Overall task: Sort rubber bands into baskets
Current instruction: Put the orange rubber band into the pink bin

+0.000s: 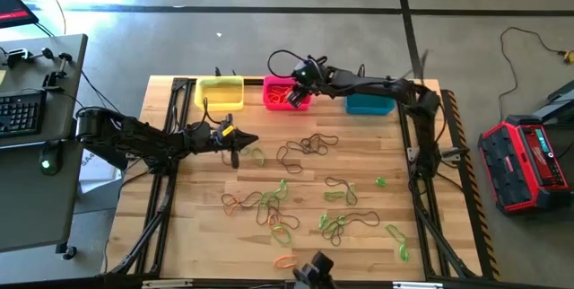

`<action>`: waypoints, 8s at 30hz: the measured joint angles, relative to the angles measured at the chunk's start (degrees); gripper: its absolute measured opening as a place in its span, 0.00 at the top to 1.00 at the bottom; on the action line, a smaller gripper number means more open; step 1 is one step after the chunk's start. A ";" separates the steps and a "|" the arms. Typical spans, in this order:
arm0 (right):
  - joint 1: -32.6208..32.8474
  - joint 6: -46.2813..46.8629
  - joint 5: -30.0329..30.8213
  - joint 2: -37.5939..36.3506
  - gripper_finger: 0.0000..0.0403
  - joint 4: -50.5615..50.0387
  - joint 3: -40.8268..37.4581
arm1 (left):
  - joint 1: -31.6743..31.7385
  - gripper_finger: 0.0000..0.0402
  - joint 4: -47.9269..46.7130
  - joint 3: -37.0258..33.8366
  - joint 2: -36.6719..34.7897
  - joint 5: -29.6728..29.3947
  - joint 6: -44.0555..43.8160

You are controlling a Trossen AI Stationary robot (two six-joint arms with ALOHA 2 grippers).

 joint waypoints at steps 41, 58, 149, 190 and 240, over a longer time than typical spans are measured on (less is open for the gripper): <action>44.01 13.63 -15.20 8.60 0.61 -1.85 0.02 | -0.02 1.00 -0.73 0.00 0.02 1.31 2.79; 44.01 9.59 -15.15 11.40 0.71 1.51 0.02 | 0.00 1.00 -4.41 0.00 0.02 -1.65 2.01; -1.81 -13.28 1.96 13.43 1.00 -12.70 20.63 | -2.01 1.00 -7.54 0.00 0.02 -1.68 3.72; 10.29 -1.22 4.80 10.61 1.00 -7.73 20.61 | -1.81 1.00 -8.17 -0.01 0.02 -0.87 2.26; 22.85 6.45 4.38 -11.73 1.00 40.58 -38.82 | -11.65 0.99 -43.84 13.78 -0.15 -2.11 0.95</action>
